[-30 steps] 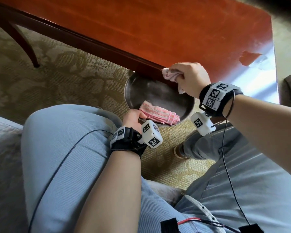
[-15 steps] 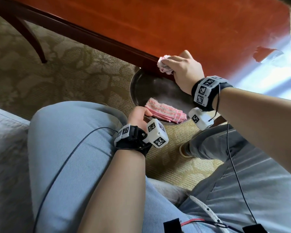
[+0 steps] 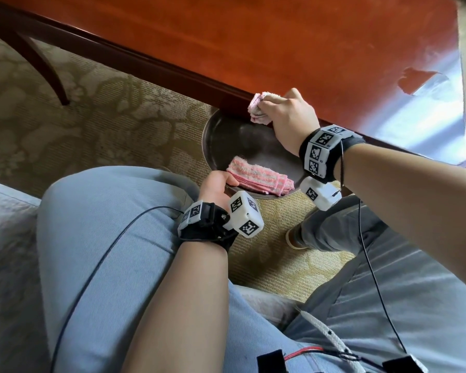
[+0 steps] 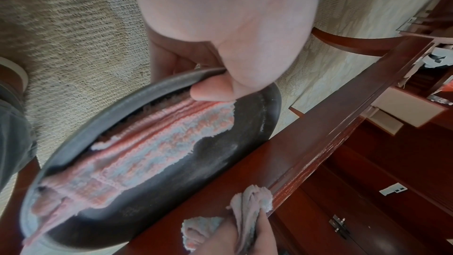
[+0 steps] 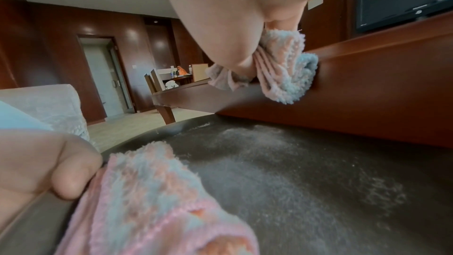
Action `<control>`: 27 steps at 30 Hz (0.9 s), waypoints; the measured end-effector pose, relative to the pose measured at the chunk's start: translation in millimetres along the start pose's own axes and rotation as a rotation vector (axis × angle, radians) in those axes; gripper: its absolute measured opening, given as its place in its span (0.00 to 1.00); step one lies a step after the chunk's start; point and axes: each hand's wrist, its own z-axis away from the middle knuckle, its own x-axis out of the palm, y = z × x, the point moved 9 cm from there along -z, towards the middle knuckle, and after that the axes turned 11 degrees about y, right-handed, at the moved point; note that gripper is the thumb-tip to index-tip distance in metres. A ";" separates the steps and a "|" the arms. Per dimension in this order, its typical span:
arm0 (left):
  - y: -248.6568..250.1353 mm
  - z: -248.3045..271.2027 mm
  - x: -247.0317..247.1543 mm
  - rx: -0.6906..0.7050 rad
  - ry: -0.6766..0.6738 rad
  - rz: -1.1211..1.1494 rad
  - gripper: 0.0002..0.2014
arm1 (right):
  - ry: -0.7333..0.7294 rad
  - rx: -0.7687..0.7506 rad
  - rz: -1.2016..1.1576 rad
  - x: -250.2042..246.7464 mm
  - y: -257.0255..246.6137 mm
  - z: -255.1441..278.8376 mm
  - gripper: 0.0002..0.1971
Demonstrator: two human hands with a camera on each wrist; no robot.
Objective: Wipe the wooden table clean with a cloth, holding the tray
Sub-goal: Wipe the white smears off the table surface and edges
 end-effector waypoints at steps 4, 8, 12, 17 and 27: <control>-1.5 -5.1 -0.1 -0.001 -0.009 -0.025 0.07 | 0.008 0.037 -0.173 -6.4 -0.1 -6.6 0.12; -1.8 -3.8 0.2 -0.011 -0.032 -0.027 0.07 | 0.073 0.113 -0.238 -22.5 10.1 -6.8 0.16; -3.0 -4.6 0.6 0.018 -0.037 0.015 0.06 | -0.051 0.192 -0.267 -14.8 16.4 2.4 0.16; -1.5 -2.0 2.5 0.068 -0.057 0.052 0.07 | -0.121 0.155 -0.294 -23.3 10.4 27.6 0.20; 5.3 1.2 1.5 0.199 -0.023 -0.049 0.12 | 0.213 0.525 -0.196 -56.6 96.5 51.4 0.22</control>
